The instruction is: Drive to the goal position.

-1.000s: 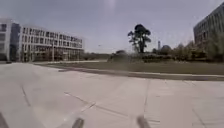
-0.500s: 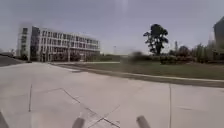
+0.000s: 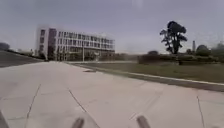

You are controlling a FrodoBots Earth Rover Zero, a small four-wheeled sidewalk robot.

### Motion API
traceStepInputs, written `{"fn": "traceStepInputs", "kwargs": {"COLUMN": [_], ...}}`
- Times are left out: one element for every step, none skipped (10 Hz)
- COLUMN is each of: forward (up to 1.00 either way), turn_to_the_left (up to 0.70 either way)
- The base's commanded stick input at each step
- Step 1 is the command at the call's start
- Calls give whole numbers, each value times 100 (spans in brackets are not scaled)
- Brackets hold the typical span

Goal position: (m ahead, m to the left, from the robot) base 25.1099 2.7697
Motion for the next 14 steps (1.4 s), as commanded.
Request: {"fn": "traceStepInputs", "kwargs": {"forward": [70,70,70,70,70,70,70,70,70,70,70,70,70,70], "turn_to_the_left": [27,27,14,0,0,0,0,0,0,0,0,1,27,27]}}
